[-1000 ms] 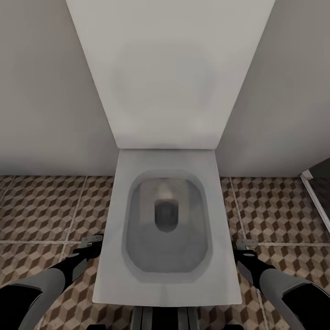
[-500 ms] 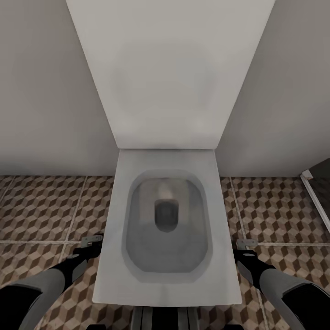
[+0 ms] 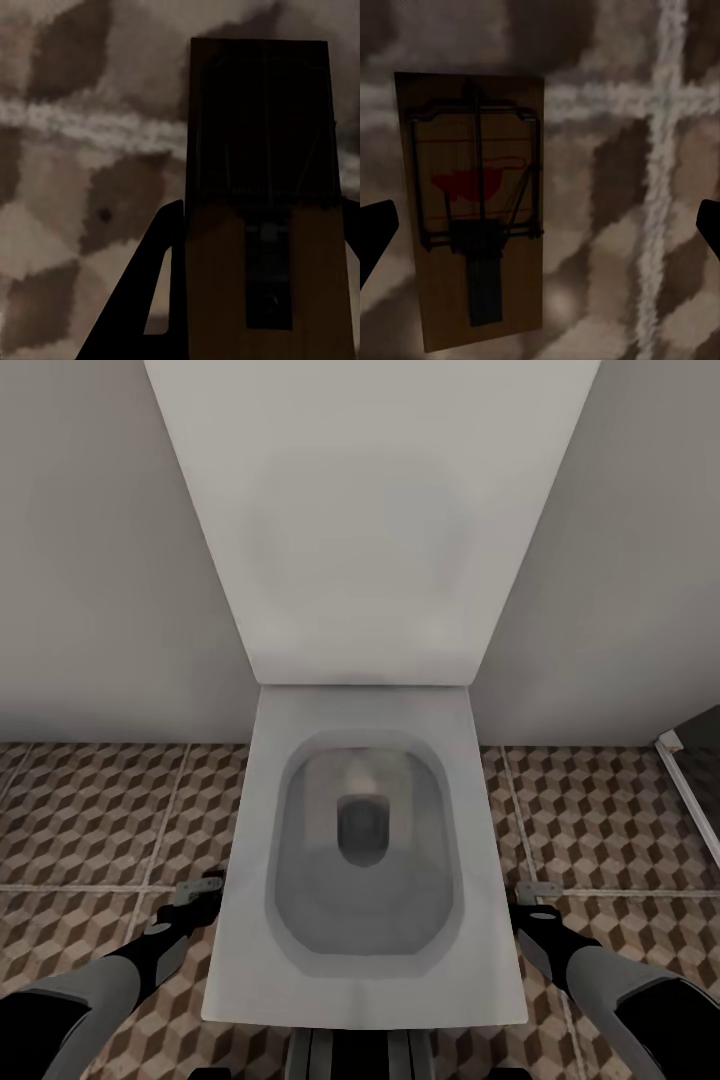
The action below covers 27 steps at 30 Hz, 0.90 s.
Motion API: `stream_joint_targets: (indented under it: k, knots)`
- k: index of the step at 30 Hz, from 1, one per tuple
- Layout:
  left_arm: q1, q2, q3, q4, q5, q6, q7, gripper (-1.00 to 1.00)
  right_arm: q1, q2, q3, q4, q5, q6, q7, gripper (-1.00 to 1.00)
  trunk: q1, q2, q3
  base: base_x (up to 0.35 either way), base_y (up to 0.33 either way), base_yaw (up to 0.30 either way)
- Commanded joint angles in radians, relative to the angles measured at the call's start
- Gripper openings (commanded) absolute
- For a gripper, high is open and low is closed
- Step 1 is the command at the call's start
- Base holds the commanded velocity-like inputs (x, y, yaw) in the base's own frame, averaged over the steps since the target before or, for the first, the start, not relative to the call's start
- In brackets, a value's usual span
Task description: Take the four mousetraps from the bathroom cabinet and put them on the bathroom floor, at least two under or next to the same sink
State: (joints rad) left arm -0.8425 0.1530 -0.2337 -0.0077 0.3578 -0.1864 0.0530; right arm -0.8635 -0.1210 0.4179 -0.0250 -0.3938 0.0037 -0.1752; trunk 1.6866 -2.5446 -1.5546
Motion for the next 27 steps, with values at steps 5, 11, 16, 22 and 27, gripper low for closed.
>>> stream_joint_targets:
  k: [5,11,16,22,27]
  knots:
    - [0.0,0.0,-0.009,0.0,0.003,-0.005,0.006,-1.0,0.0,0.0,0.009,-0.001,-0.01,0.0,-0.003,1.0,0.0,0.0,0.0,0.0,0.0,0.0]
    - [0.006,0.0,-0.009,0.0,0.002,-0.032,0.007,-1.0,0.0,0.0,0.008,-0.001,-0.01,-0.002,-0.003,1.0,0.0,0.0,0.0,0.0,0.0,0.0]
    - [0.018,0.0,-0.009,0.0,0.003,-0.094,0.007,-1.0,0.0,0.0,0.008,-0.001,-0.01,-0.002,-0.003,1.0,0.0,0.0,0.0,0.0,0.0,0.0]
    - [0.023,0.0,-0.01,0.0,0.004,-0.122,0.008,-1.0,0.0,0.0,0.008,-0.001,-0.01,-0.005,-0.003,1.0,0.0,0.0,0.0,0.0,0.0,0.0]
    - [0.026,0.0,-0.01,0.0,0.002,-0.127,0.024,-1.0,0.0,0.0,0.008,-0.001,-0.01,-0.005,-0.003,1.0,0.0,0.0,0.0,0.0,0.0,0.0]
